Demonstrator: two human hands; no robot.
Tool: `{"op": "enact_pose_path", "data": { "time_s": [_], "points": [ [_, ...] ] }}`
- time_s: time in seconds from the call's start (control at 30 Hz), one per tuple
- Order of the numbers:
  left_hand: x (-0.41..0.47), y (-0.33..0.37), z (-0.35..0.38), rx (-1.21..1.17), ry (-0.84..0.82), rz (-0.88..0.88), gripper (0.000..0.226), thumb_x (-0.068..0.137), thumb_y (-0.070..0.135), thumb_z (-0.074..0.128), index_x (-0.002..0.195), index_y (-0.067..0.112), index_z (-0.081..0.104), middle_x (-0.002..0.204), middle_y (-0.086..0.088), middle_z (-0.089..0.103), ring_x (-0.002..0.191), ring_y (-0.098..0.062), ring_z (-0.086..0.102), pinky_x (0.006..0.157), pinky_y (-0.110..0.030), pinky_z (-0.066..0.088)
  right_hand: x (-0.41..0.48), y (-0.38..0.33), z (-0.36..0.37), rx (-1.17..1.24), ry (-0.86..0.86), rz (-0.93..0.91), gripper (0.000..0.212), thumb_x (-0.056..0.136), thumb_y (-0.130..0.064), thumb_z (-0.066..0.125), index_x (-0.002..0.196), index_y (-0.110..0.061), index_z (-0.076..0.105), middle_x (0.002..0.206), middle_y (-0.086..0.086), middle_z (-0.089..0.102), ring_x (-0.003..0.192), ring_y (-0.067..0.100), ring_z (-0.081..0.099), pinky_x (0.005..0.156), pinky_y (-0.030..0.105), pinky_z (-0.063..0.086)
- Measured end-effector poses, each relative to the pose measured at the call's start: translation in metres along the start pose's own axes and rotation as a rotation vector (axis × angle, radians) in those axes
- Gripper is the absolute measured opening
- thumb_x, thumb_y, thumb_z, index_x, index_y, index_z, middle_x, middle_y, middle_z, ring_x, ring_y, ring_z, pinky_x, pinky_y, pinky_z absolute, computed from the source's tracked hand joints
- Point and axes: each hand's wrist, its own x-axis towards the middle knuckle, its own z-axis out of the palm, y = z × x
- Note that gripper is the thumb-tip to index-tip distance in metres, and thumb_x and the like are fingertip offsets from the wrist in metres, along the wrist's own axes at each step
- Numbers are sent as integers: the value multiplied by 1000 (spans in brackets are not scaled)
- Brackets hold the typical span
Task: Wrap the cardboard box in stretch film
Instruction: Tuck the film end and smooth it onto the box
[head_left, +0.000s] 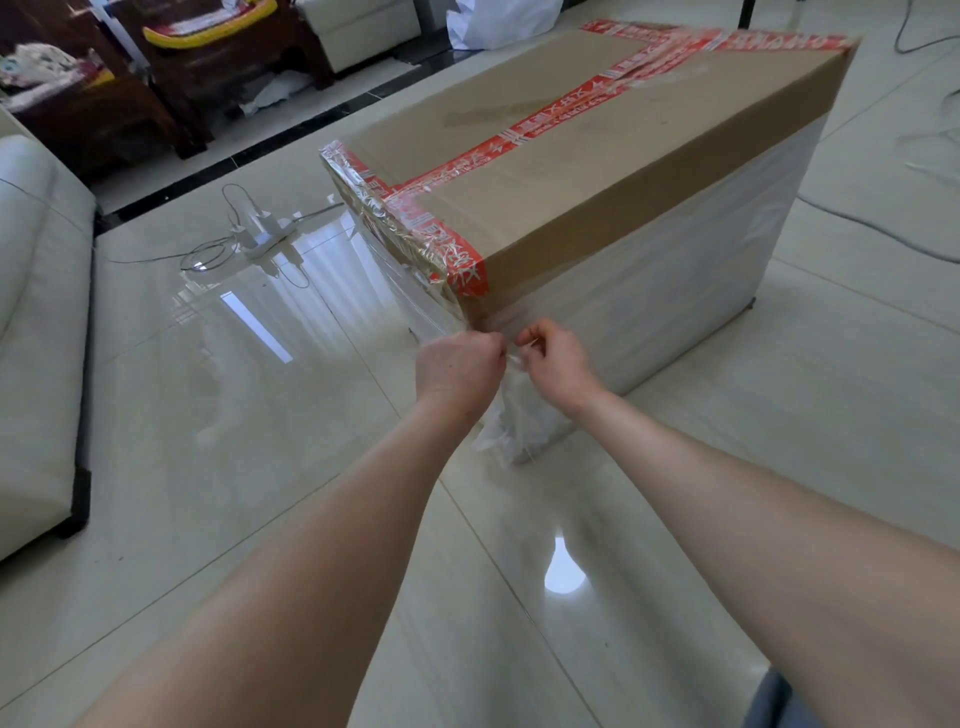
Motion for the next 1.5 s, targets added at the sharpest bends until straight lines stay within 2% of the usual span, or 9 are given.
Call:
{"op": "enact_pose_path", "data": {
  "time_s": [0.13,0.23,0.33,0.43,0.8,0.97,1.1,1.27,1.5],
  "points": [
    [1,1,-6,15,15,50,32,100,24,35,105,22,67,98,-2,67,92,-26,63,60,-29,33,-2,5,2,-180,-57,-44,30,80,-16,66,107,-11,55,104,8,60,103,28,54,79,27,37],
    [-1,2,-10,48,45,114,29,100,25,37,105,23,65,99,1,66,91,-24,63,60,-30,33,-2,5,6,-278,32,-71,30,74,-35,73,88,-21,50,101,7,62,98,26,54,82,38,44],
    [-4,-2,-15,66,78,174,28,102,26,37,107,19,63,105,0,60,87,-26,64,58,-30,33,-2,3,7,-350,124,-106,12,86,-32,61,86,-19,60,100,10,61,101,31,54,82,42,46],
    [-6,-4,-17,96,102,239,26,102,23,36,111,13,59,109,-5,56,79,-28,63,55,-31,33,-2,1,5,-327,133,-98,21,94,-28,55,96,-11,66,106,12,60,105,29,51,83,40,47],
    [16,5,-16,107,-54,194,16,97,13,46,110,9,53,107,-10,63,97,-34,63,64,-38,41,0,4,-3,-160,194,44,16,95,-28,53,93,-18,65,98,11,69,94,32,60,70,34,45],
    [20,9,-12,117,-36,175,19,97,8,44,103,10,61,101,-10,65,93,-34,64,61,-36,39,0,11,-5,-133,211,52,25,95,-18,46,110,-17,66,108,11,68,107,33,56,84,40,48],
    [19,11,-11,34,6,144,20,97,12,41,105,7,58,106,-11,63,96,-36,62,64,-36,37,-1,12,-5,-143,170,37,35,84,-30,61,116,-19,58,113,6,66,113,28,54,94,42,46],
    [23,18,-13,-26,21,154,21,99,15,41,104,6,59,105,-11,64,93,-34,63,63,-35,37,4,14,-6,-201,215,49,16,90,-35,56,90,-20,63,97,9,68,100,32,59,77,38,49],
    [33,22,-18,80,-48,246,19,99,18,45,110,8,56,108,-10,63,96,-32,63,60,-35,38,9,15,-12,-174,282,51,21,93,-20,52,102,-22,70,103,8,70,100,31,60,76,35,48]
  ]
}}
